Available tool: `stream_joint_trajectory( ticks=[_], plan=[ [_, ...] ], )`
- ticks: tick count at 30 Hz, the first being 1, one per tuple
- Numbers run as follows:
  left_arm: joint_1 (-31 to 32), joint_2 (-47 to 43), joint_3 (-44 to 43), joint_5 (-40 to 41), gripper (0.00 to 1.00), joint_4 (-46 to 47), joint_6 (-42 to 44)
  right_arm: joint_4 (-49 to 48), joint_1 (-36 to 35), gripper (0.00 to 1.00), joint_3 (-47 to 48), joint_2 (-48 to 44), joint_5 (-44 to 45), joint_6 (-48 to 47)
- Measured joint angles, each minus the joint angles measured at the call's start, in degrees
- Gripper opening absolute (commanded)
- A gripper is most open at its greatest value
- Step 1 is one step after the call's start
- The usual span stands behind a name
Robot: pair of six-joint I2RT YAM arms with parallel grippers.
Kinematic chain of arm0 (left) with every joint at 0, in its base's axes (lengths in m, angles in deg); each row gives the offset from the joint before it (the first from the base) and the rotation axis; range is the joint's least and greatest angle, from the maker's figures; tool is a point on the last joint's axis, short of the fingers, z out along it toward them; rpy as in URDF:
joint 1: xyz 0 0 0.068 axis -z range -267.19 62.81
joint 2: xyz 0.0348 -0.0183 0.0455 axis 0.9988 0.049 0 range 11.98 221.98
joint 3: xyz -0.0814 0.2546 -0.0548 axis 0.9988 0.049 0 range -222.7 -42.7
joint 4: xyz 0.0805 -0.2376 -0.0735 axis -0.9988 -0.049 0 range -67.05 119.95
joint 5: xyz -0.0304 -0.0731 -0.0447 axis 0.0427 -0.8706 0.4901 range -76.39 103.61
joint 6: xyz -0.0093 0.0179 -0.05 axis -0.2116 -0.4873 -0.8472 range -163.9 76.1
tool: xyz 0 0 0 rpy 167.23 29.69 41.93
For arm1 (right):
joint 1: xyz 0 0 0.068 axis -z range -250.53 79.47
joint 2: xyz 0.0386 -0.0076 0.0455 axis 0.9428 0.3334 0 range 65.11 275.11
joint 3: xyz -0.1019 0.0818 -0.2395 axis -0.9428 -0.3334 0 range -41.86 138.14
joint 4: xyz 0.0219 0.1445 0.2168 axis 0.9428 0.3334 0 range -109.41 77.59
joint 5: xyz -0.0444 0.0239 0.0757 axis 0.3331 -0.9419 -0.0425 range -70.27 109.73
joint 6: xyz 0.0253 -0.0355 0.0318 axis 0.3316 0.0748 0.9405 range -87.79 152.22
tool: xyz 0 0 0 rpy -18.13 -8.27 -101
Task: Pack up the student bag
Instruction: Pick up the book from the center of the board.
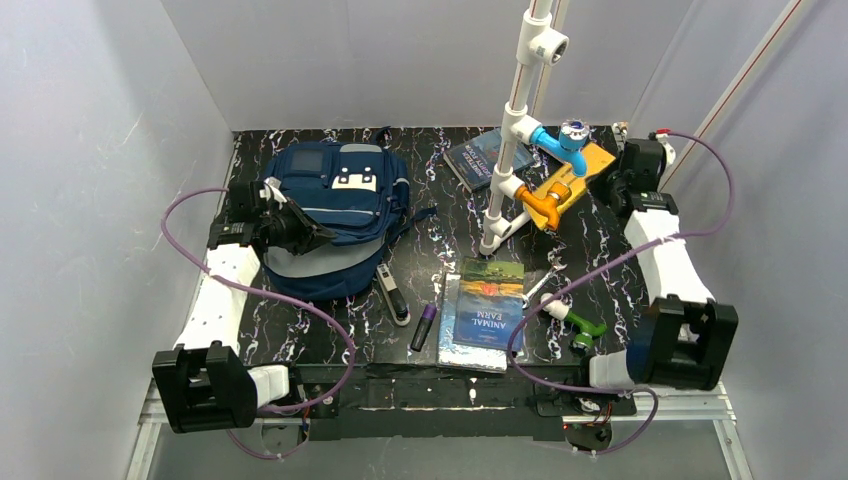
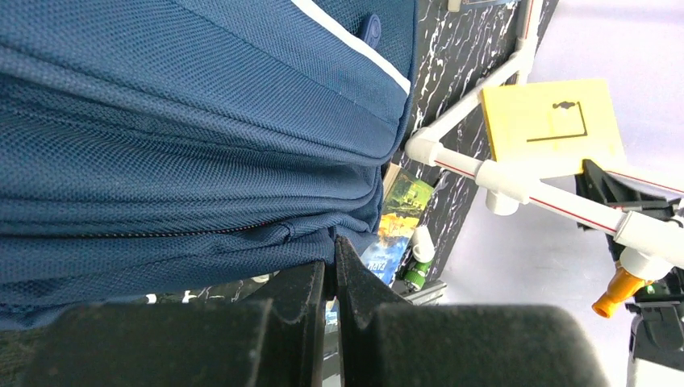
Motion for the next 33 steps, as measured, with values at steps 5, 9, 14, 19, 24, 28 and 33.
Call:
stream_joint_trajectory(
  ticks=[5, 9, 14, 19, 24, 28, 33],
  plan=[
    [0.0, 0.68, 1.33, -1.55, 0.0, 1.88, -1.07, 14.23, 0.15, 0.01, 1.09, -8.22, 6.1, -5.46],
    [0.0, 1.18, 1.53, -2.12, 0.0, 2.51, -1.75, 26.51, 0.2, 0.01, 4.17, -13.88, 5.42, -9.75],
    [0.0, 1.4, 1.79, -2.78, 0.0, 3.58, -2.25, 39.8, 0.2, 0.01, 8.92, -20.81, -0.17, -15.91],
    [0.0, 1.4, 1.86, -2.89, 0.0, 3.93, -2.56, 51.52, -1.66, 0.01, 13.51, -25.09, -6.1, -21.46],
    [0.0, 1.36, 1.86, -2.93, 0.0, 4.15, -2.8, 58.64, -11.04, 0.01, 12.98, -25.35, -10.12, -24.02],
    [0.0, 1.25, 1.84, -2.86, 0.0, 4.13, -2.93, 61.31, -18.23, 0.01, 10.69, -25.68, -13.55, -25.24],
    [0.0, 0.52, 1.86, -2.56, 0.0, 4.13, -3.72, 61.22, -27.41, 0.01, 4.96, -29.55, -18.53, -26.45]
  ],
)
